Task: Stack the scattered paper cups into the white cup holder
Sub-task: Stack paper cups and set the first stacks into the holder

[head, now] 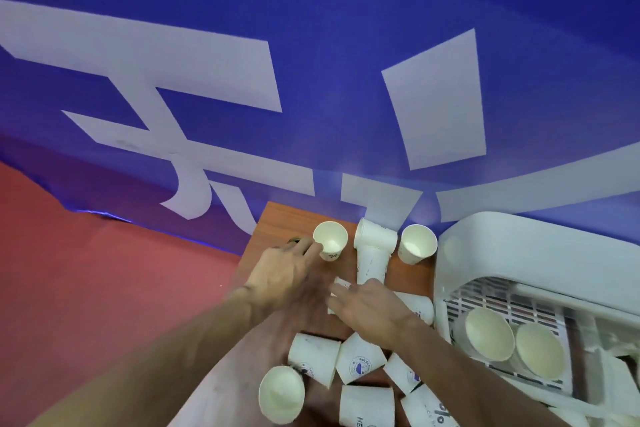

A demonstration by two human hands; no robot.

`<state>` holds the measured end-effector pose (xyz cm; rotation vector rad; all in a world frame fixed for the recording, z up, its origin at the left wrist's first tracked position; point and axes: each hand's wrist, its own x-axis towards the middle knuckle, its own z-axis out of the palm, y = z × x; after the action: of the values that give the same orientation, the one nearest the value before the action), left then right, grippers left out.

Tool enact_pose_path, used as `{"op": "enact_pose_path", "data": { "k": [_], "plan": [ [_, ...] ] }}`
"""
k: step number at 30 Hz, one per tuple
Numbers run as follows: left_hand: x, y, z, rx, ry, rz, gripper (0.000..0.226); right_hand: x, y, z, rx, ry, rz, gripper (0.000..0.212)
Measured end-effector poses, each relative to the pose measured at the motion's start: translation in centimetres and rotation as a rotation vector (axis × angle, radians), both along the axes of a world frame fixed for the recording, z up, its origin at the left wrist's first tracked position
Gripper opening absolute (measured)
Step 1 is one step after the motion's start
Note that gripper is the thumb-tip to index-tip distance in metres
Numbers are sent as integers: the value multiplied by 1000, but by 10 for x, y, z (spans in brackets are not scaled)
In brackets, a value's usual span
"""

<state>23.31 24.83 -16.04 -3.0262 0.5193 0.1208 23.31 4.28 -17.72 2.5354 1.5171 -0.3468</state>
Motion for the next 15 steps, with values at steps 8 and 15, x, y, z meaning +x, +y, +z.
{"op": "enact_pose_path", "data": {
  "k": [8, 15],
  "plan": [
    [35, -17, -26, 9, 48, 10, 24, 11, 6, 3, -196, -29, 151, 20],
    [24, -13, -22, 46, 47, -9, 20, 0, 3, -6, -352, -52, 235, 37]
  ]
}}
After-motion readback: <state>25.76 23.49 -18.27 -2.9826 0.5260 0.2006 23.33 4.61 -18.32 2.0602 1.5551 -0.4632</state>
